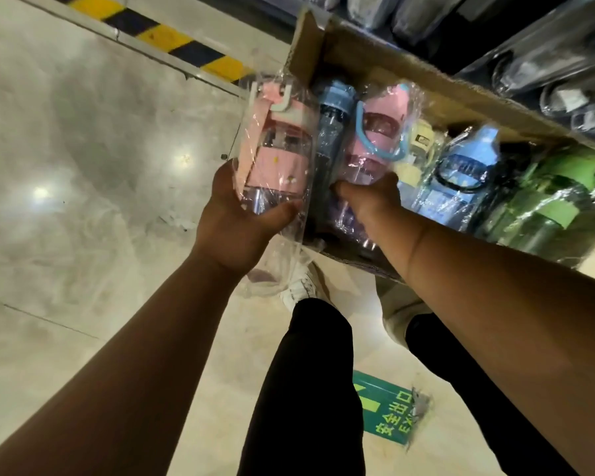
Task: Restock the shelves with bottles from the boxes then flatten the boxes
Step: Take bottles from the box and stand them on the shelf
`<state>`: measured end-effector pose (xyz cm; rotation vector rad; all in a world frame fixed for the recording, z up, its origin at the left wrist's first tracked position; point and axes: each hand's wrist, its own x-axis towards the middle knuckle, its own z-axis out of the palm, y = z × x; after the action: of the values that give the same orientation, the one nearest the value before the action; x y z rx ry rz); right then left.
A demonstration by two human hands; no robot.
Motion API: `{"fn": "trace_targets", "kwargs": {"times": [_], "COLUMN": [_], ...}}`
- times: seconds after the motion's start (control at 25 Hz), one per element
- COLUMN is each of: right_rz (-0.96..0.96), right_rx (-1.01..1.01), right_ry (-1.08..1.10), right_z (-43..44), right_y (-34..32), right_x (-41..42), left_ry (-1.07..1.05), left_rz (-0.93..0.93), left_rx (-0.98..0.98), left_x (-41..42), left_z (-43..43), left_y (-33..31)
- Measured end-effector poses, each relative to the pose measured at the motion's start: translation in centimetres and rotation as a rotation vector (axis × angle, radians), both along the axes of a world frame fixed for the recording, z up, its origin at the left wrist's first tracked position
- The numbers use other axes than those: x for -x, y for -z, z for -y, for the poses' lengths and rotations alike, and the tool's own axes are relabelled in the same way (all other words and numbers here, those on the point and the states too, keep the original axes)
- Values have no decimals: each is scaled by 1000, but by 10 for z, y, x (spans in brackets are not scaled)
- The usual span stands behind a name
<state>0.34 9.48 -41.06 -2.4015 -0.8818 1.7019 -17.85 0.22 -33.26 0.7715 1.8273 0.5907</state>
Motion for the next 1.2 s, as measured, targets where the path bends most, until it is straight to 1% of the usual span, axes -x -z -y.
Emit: {"fn": "trace_targets", "kwargs": {"times": [0.08, 0.2, 0.28, 0.36, 0.44, 0.64, 0.72, 0.8, 0.96, 1.08, 1.2], "right_rz": [-153, -289, -332, -399, -438, -443, -382, -334, -261, -233, -176], "right_rx": [28, 22, 2, 3, -29, -227, -348, -436, -550, -655, -729], "right_ry": [72, 57, 38, 29, 41, 164, 267, 319, 434, 456, 444], "right_z": [8, 22, 23, 21, 25, 57, 78, 103, 158, 201, 247], "right_y": [-34, -97, -164, -242, -319, -496, -549, -578, -635, -677, -703], "right_x": [-16, -43, -66, -86, -105, -145, -164, -185, -251, -315, -379], "left_ry": [-17, -46, -55, -50, 39, 167, 254, 306, 447, 548, 572], "left_rz": [51, 135, 206, 266, 363, 504, 553, 531, 483, 521, 585], "left_rx": [-6, -13, -16, -26, -42, -55, -73, -71, -149, -183, -217], "left_x": [-9, -24, -39, -53, -73, -125, -151, -178, -254, -327, -393], "left_z": [-2, -4, -14, -28, -42, -59, -60, -52, -25, 4, 44], "left_y": [-13, -44, -88, -145, -206, -375, -429, -469, -537, -581, -608]}}
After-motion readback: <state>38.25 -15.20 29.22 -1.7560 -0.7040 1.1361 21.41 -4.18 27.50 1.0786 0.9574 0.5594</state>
